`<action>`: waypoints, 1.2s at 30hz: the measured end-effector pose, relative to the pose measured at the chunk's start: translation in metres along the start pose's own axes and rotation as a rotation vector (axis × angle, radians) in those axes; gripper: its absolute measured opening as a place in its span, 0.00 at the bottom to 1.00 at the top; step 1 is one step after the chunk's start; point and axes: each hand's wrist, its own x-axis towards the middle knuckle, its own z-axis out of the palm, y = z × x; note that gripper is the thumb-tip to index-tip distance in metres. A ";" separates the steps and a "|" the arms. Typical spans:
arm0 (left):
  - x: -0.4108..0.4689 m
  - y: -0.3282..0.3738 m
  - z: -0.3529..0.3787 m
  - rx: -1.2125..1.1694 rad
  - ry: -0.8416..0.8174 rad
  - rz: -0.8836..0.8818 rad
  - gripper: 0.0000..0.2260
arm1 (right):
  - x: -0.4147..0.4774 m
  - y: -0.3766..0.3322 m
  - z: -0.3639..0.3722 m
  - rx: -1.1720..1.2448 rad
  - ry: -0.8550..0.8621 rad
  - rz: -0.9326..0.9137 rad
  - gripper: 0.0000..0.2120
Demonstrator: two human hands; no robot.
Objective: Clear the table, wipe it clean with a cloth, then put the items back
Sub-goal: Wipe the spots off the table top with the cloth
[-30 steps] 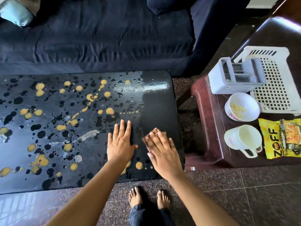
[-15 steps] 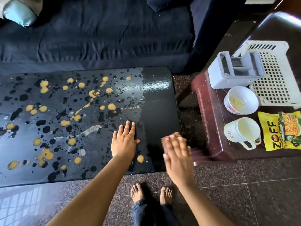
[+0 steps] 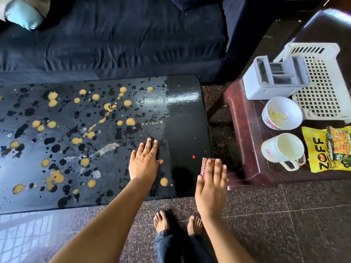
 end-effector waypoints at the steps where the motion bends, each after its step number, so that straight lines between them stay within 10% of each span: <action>1: 0.000 0.000 0.001 -0.008 0.002 -0.002 0.31 | -0.001 -0.007 0.000 0.005 0.009 0.045 0.27; 9: 0.000 -0.001 0.001 -0.009 0.010 -0.004 0.31 | -0.002 -0.011 0.005 -0.105 -0.132 -0.685 0.28; 15: -0.003 0.001 0.001 -0.026 0.014 -0.005 0.31 | -0.002 -0.023 0.002 -0.032 -0.073 -0.141 0.29; 21: -0.003 -0.001 -0.001 -0.004 0.012 -0.001 0.31 | -0.001 -0.030 0.004 -0.090 -0.165 -0.587 0.28; 27: -0.004 -0.001 -0.002 0.035 -0.002 -0.004 0.31 | 0.017 -0.025 -0.003 -0.039 -0.088 -0.066 0.28; 36: -0.004 0.003 -0.015 0.037 -0.039 0.004 0.31 | 0.045 -0.035 -0.005 0.067 -0.162 -0.504 0.24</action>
